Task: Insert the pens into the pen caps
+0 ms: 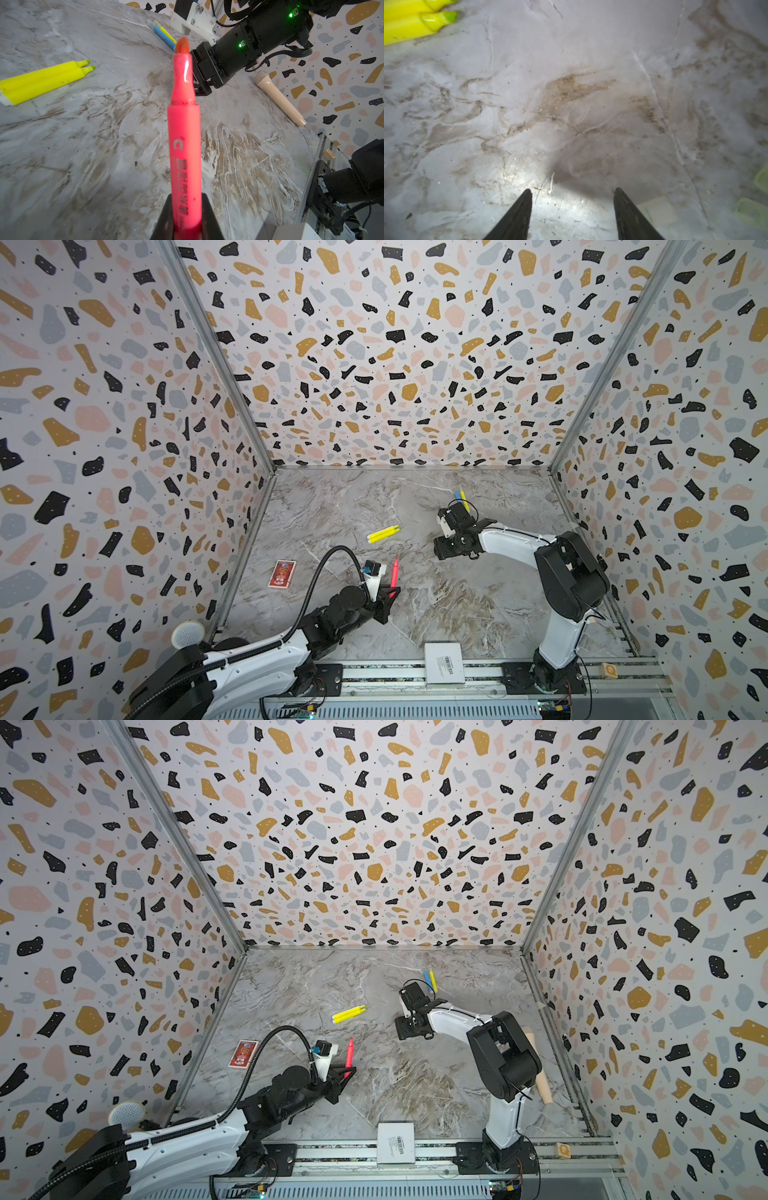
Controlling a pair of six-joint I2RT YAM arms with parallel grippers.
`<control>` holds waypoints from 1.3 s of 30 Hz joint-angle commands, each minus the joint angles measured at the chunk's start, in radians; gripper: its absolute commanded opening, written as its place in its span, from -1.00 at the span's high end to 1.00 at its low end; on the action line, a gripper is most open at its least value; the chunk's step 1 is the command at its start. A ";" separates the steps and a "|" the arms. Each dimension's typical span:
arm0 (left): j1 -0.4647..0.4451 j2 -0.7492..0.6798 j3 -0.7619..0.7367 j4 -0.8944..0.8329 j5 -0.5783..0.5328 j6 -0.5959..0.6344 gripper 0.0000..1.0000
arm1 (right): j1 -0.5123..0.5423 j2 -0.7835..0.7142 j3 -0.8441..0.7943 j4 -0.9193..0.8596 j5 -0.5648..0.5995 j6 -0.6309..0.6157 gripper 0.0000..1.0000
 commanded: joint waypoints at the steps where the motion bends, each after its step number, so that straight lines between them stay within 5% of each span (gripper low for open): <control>1: 0.007 0.004 -0.008 0.046 -0.002 0.005 1.00 | -0.001 -0.025 -0.019 -0.021 0.014 -0.007 -0.26; 24: 0.010 -0.002 0.003 0.033 0.000 0.006 1.00 | -0.010 -0.111 -0.053 -0.031 0.034 -0.009 -0.26; 39: 0.015 -0.004 0.010 0.017 -0.003 0.013 1.00 | -0.019 -0.023 0.018 -0.048 0.038 -0.031 -0.26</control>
